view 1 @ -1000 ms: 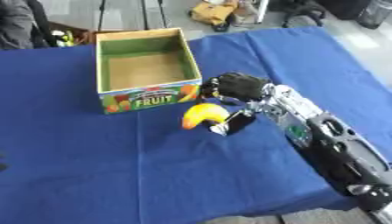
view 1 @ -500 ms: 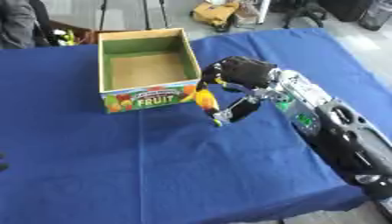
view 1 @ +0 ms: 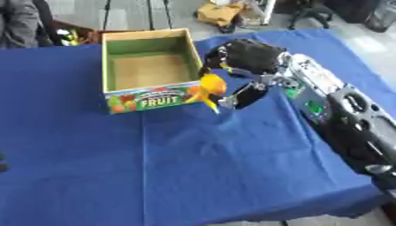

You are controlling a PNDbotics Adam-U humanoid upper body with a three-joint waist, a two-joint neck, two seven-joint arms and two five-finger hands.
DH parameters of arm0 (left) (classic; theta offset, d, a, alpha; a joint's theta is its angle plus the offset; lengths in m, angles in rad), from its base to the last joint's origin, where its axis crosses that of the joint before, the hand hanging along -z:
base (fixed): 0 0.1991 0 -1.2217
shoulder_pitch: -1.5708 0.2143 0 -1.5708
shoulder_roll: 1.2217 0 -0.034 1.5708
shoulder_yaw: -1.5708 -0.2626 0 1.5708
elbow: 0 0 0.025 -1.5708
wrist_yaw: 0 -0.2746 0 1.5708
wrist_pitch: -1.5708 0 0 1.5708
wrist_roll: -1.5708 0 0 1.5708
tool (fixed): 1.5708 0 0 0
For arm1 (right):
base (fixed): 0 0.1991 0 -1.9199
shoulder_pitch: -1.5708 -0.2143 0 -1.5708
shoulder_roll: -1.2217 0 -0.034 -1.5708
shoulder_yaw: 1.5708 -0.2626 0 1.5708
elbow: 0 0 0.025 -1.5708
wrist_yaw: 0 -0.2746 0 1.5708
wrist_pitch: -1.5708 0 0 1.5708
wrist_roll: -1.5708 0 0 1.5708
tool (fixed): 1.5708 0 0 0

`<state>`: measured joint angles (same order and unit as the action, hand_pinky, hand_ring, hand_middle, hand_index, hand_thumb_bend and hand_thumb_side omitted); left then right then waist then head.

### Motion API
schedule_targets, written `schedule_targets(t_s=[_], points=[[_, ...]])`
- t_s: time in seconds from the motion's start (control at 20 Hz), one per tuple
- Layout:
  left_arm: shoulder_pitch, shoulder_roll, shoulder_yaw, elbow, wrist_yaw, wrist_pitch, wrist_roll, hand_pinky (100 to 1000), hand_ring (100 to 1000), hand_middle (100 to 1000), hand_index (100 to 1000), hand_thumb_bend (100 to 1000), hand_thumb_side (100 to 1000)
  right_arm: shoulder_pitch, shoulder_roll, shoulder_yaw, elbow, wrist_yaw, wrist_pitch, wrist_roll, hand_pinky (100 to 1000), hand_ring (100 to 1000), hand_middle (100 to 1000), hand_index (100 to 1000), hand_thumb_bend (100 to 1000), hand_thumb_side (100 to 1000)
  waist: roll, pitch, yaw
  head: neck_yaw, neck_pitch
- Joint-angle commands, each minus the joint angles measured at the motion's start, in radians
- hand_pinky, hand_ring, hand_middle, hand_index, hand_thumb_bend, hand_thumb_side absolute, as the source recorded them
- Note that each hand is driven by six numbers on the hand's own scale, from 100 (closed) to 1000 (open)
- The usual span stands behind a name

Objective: Pick up objects on the table and place them in the box.

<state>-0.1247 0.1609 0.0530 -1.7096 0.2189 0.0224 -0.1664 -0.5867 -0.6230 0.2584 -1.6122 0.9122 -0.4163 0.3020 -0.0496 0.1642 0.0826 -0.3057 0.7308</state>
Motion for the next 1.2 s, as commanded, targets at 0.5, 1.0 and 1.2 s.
schedule_targets(t_s=[0.5, 1.0, 1.2], points=[[-0.026, 0.017, -0.005, -0.018, -0.005, 0.001, -0.007, 640, 655, 604, 651, 273, 1000, -0.118, -0.086, -0.046, 0.011, -0.015, 0.021, -0.028, 648, 656, 608, 708, 190, 304, -0.006, 0.004, 0.048, -0.003, -0.038], [-0.054, 0.022, -0.013, -0.027, -0.004, -0.005, -0.016, 640, 654, 603, 650, 265, 1000, -0.180, -0.126, -0.100, 0.158, 0.019, 0.049, -0.083, 648, 651, 603, 705, 190, 307, -0.016, 0.037, 0.164, -0.033, -0.096], [-0.068, 0.022, -0.020, -0.030, -0.005, -0.005, -0.022, 640, 653, 603, 650, 263, 1000, -0.185, -0.140, -0.118, 0.214, 0.034, 0.055, -0.106, 648, 650, 601, 704, 189, 314, -0.025, 0.048, 0.221, -0.050, -0.119]])
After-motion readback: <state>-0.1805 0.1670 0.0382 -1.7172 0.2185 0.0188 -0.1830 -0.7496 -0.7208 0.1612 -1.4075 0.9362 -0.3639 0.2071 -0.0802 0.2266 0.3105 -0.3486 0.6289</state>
